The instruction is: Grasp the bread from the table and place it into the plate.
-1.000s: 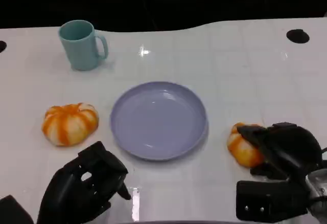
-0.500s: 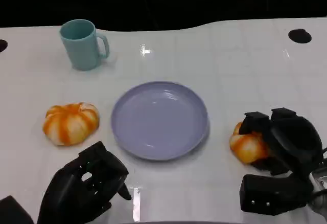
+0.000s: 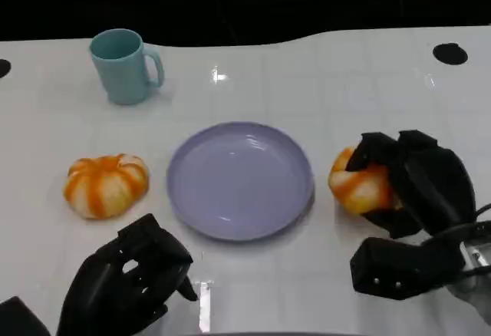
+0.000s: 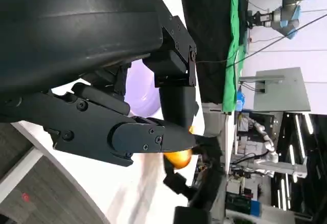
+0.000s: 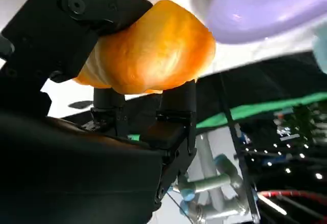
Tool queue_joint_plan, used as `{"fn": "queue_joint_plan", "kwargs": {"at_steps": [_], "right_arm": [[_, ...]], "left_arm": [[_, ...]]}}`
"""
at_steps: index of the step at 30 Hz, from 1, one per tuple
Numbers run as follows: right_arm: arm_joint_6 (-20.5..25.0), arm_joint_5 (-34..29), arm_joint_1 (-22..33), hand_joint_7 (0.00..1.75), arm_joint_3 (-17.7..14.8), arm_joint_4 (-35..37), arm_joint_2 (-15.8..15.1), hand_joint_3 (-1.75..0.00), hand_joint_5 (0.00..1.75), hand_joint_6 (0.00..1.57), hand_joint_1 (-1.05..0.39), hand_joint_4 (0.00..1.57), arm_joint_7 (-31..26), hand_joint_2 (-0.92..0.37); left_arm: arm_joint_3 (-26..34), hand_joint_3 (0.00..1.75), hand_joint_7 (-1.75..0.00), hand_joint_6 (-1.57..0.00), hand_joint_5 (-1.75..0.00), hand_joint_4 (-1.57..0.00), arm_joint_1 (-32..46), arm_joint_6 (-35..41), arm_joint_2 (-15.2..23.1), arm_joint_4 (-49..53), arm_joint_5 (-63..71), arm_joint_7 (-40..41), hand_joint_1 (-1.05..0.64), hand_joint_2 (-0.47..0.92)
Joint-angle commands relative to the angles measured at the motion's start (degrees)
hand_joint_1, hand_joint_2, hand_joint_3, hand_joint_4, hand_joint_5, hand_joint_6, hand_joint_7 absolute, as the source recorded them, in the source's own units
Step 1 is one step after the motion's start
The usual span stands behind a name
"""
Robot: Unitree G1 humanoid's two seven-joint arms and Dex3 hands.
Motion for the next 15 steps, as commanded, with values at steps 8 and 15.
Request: {"fn": "queue_joint_plan", "kwargs": {"at_steps": [8, 15], "right_arm": [[-2.73, 3.82, -6.35, 1.74, -0.44, -1.22, 4.9, -1.43, 1.75, 0.74, -0.1, 0.99, 5.75, -0.26], [-4.08, 3.69, -12.24, 1.74, 1.01, 6.88, 9.54, -1.48, 1.75, 0.75, -0.15, 0.99, 6.85, -0.25]], "left_arm": [[-0.19, 0.3, -1.42, -0.6, -1.75, -0.62, -0.03, -0.69, 0.48, 0.55, 0.26, -0.42, -0.57, 0.92], [-0.39, 0.3, -1.42, -0.6, -1.75, -0.62, 0.03, -1.0, 0.55, 0.62, 0.47, -0.38, -0.57, 0.92]]}}
